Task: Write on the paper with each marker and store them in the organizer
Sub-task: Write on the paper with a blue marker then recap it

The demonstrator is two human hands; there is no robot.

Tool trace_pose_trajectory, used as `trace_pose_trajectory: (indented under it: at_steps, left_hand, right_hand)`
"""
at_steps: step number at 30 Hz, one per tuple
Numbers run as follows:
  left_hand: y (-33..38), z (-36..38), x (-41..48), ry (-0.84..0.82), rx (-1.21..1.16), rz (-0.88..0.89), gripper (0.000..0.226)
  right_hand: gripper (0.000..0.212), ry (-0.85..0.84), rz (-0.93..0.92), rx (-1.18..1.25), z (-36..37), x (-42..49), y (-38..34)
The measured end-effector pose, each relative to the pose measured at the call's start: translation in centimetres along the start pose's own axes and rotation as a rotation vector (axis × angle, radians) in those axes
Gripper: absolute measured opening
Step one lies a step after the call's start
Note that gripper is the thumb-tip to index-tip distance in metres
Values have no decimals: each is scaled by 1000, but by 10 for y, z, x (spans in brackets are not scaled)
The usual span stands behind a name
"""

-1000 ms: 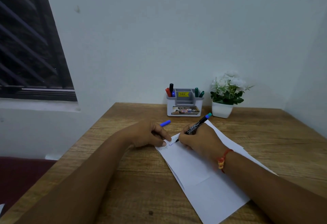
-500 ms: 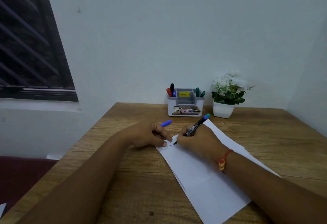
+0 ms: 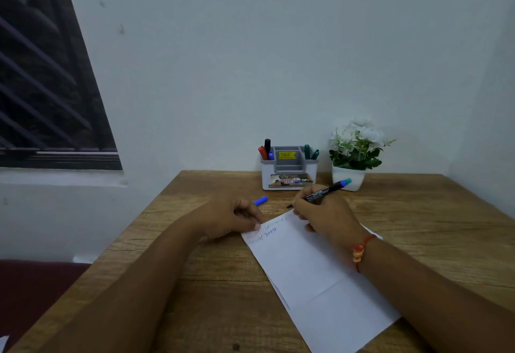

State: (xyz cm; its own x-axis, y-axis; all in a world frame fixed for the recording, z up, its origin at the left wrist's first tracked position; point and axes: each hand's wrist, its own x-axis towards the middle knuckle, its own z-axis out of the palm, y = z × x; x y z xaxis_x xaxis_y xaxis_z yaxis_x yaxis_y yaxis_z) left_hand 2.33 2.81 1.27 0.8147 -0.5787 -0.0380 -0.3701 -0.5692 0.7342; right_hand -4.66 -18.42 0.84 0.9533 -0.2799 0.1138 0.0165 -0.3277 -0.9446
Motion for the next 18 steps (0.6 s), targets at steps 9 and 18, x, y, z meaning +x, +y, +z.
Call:
trace_pose_trajectory:
  at_steps: [9, 18]
  left_hand:
    - [-2, 15, 18, 377, 363, 52, 36]
    - [-5, 19, 25, 372, 404, 21, 30]
  right_hand:
    - [6, -14, -69, 82, -5, -3, -5]
    - [19, -63, -4, 80, -1, -4, -9]
